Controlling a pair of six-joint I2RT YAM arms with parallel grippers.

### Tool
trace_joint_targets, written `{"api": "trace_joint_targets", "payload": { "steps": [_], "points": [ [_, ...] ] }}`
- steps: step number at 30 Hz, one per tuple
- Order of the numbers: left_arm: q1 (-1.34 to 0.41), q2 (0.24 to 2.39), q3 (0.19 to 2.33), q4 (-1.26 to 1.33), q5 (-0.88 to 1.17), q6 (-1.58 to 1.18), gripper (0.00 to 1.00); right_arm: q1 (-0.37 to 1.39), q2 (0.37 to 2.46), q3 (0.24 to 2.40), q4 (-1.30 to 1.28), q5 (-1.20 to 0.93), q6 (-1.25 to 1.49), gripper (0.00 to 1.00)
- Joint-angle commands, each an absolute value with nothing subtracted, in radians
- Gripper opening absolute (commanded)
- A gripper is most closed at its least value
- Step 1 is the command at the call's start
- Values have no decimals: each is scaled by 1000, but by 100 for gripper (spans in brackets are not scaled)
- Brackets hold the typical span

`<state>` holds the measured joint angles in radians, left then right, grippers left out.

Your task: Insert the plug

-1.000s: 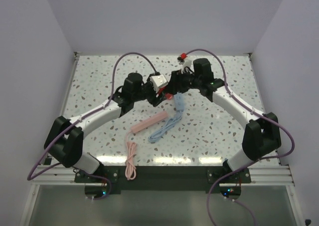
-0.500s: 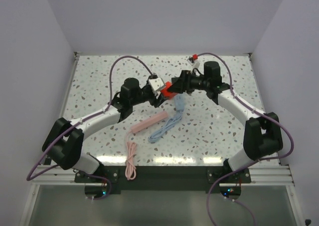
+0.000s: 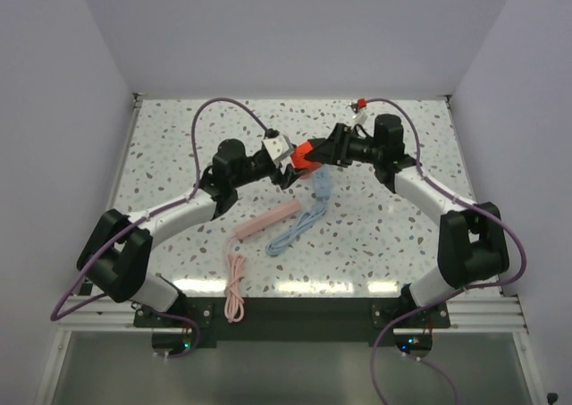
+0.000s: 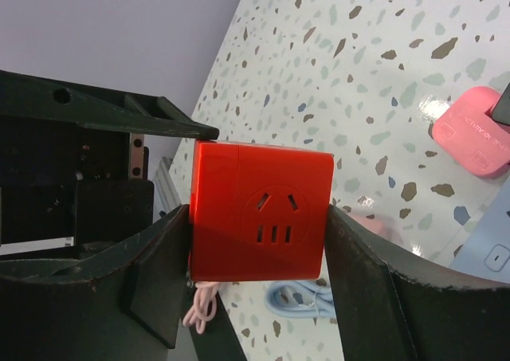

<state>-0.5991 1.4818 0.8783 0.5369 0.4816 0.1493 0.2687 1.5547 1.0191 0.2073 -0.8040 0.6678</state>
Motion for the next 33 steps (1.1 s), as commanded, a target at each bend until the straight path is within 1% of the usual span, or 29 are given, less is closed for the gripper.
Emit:
{"api": "trace_joint_targets", "payload": {
  "steps": [1,8,10,12,18,26,33],
  "points": [
    [-609,1480,887,732,586,124,74,255,1543,994,284,-721,721,0],
    [-609,1486,859,769,621,130,80,232,1534,969,368,-735,793,0],
    [-609,1488,856,764,632,133,90,227,1532,965,382,-741,811,0],
    [-609,1473,836,767,617,143,97,215,1528,963,396,-749,827,0],
    [-594,1454,790,807,597,130,100,198,1493,945,440,-771,870,0],
    [-588,1485,802,893,588,86,100,196,1451,917,502,-828,910,0],
    [-560,1508,825,956,557,38,100,196,1398,900,494,-839,905,0]
  ]
}}
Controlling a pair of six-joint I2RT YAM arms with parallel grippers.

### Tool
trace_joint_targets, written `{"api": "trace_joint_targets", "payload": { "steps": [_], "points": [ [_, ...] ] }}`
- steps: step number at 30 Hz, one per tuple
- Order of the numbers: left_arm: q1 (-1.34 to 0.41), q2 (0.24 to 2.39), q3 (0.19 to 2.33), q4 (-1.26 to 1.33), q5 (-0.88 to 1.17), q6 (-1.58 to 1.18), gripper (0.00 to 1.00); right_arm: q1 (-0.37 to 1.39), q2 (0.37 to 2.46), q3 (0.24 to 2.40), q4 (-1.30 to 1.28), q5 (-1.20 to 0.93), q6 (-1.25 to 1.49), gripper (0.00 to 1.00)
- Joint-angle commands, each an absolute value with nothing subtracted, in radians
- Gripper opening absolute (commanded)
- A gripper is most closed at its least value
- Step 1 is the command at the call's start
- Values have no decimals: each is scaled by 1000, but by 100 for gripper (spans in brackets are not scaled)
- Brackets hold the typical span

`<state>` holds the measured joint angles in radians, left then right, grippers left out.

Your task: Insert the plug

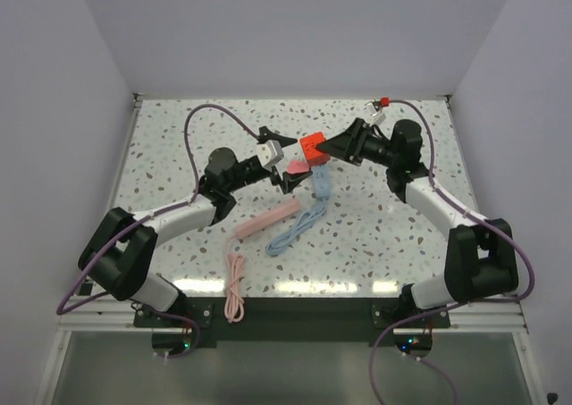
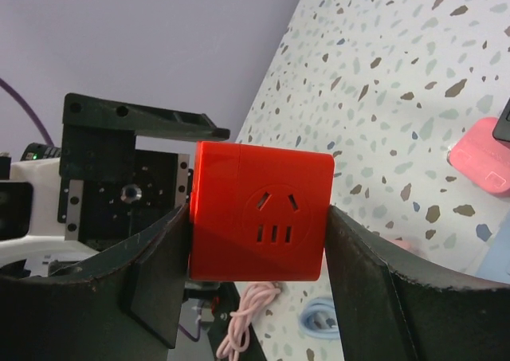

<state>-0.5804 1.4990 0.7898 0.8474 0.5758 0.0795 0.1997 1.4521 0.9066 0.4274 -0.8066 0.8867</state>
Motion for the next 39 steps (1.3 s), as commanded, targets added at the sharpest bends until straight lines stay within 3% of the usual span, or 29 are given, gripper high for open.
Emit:
{"api": "trace_joint_targets", "payload": {
  "steps": [1,19,23,27,31,32,33,34,36,37,39],
  "points": [
    [-557,1509,824,974,558,32,100,198,1391,900,494,-844,905,0],
    [-560,1643,936,1031,703,-67,97,209,1414,904,521,-871,911,0],
    [-561,1678,945,1031,722,-72,77,212,1433,905,531,-874,914,0],
    [-560,1709,968,1022,736,-77,63,215,1447,908,534,-877,913,0],
    [-558,1733,986,1022,741,-77,32,213,1445,916,477,-864,878,0],
    [-560,1744,988,1023,742,-75,16,213,1442,919,456,-845,847,0],
    [-560,1750,992,1020,745,-74,7,215,1440,925,434,-839,830,0],
    [-560,1756,1000,1014,746,-69,0,215,1439,930,395,-830,815,3],
    [-558,1772,1003,1006,758,-57,0,213,1433,939,359,-802,772,23],
    [-557,1781,1005,1003,765,-45,0,213,1433,942,329,-795,750,52],
    [-558,1793,1006,1005,785,-34,0,209,1431,948,313,-781,736,80]
  ]
}}
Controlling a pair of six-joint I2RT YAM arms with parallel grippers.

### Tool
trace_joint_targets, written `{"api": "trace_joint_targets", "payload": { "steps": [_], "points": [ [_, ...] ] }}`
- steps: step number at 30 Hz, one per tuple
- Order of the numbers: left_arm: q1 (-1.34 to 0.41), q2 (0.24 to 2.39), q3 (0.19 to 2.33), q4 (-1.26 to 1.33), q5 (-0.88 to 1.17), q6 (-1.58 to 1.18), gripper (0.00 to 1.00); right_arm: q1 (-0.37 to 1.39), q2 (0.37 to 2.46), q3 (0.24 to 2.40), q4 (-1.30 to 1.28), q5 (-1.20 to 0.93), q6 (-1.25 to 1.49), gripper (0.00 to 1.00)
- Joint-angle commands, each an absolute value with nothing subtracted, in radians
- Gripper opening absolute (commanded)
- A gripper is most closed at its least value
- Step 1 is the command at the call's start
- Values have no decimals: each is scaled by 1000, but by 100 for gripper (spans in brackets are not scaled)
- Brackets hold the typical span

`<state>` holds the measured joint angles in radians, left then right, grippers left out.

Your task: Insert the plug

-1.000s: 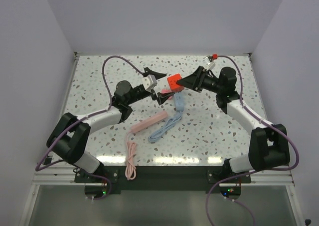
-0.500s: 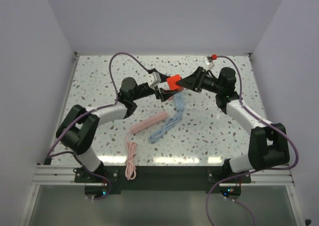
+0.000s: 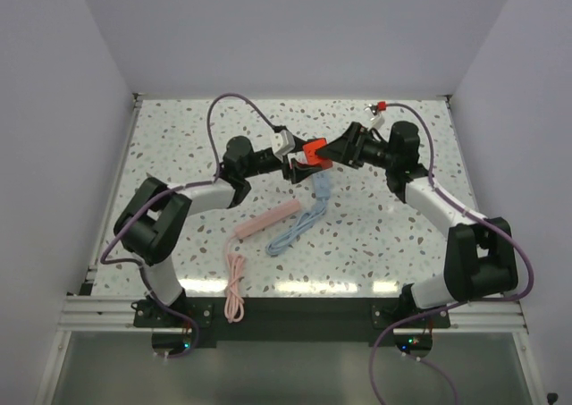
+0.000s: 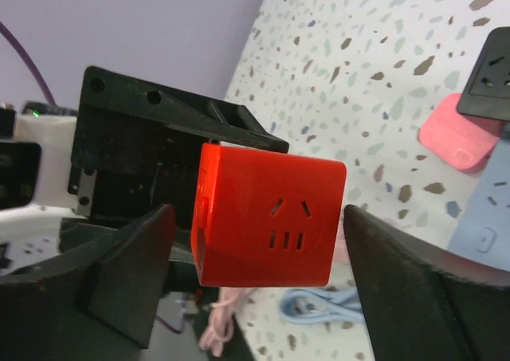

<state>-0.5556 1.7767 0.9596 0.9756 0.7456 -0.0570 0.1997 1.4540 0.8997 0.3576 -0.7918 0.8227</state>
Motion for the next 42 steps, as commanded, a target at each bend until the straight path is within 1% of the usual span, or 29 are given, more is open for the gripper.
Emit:
{"api": "trace_joint_targets", "payload": {
  "steps": [1,2,3,7,15,20,25,35,42],
  "points": [
    [-554,1807,1011,1006,805,-29,0,204,1433,950,311,-781,735,94],
    [-554,1816,1014,1006,817,-28,0,201,1433,951,310,-779,733,98],
    [-554,1825,1017,1009,828,-28,0,192,1431,953,310,-776,733,99],
    [-552,1874,1037,1034,853,-34,0,183,1442,956,289,-761,713,99],
    [-526,2035,1159,990,850,-25,0,149,1393,940,101,-578,565,99],
    [-512,2105,1206,942,854,31,0,109,1315,910,38,-543,525,98],
    [-505,2143,1226,940,890,34,0,91,1287,902,9,-522,509,99],
    [-505,2204,1290,896,896,63,0,92,1358,917,-18,-517,466,98],
    [-505,2204,1331,758,885,146,0,127,1405,942,-32,-511,448,99]
  ]
}}
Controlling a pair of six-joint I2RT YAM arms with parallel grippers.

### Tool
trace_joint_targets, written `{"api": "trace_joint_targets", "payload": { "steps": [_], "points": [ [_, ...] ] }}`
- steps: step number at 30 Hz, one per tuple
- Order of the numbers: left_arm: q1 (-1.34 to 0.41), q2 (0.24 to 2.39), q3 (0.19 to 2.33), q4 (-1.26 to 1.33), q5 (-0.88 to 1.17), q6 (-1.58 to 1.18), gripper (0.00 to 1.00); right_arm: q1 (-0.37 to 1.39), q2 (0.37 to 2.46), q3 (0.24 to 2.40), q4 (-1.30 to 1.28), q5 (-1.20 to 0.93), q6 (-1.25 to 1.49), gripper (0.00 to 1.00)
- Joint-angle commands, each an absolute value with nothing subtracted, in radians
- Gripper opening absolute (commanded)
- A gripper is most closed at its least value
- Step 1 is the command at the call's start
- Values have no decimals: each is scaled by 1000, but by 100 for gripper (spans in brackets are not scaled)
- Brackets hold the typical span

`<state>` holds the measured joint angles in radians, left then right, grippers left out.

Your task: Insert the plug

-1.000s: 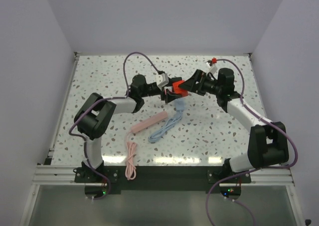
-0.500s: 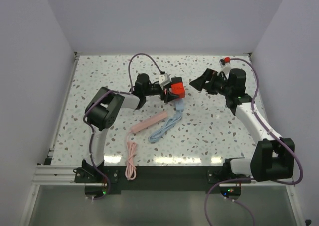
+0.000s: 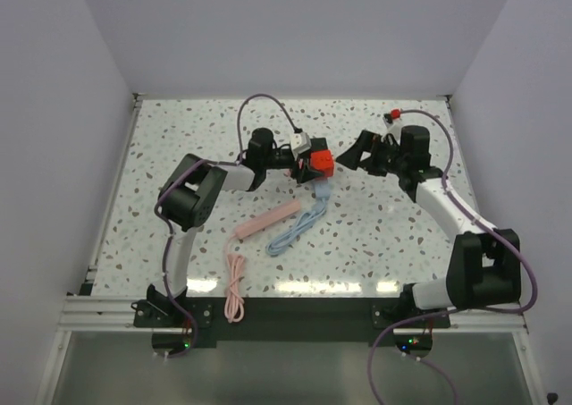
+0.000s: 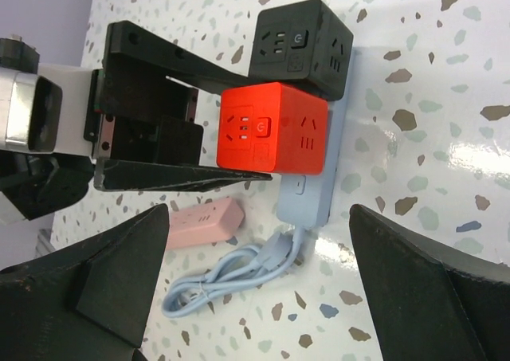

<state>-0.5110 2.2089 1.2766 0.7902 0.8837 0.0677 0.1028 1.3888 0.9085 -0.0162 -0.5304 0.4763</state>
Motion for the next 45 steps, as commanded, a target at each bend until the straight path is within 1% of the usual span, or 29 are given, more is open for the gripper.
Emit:
{"api": "trace_joint_targets", "payload": {
  "steps": [1,13,19,24,34,38,45],
  "points": [
    [-505,2201,1335,741,879,155,0,135,1411,948,-37,-508,442,99],
    [-505,2207,1374,629,879,184,0,265,1528,1058,-98,-373,402,99],
    [-505,2207,1373,621,894,172,0,268,1516,1057,-110,-344,397,99],
    [-497,2192,1344,687,899,131,0,268,1509,1048,-112,-337,397,99],
    [-482,2186,1324,693,919,117,0,270,1512,1043,-114,-339,397,99],
    [-482,2172,1298,738,925,103,0,270,1511,1043,-115,-337,396,99],
    [-480,2194,1315,730,954,98,0,272,1511,1043,-117,-337,396,99]
  ]
}}
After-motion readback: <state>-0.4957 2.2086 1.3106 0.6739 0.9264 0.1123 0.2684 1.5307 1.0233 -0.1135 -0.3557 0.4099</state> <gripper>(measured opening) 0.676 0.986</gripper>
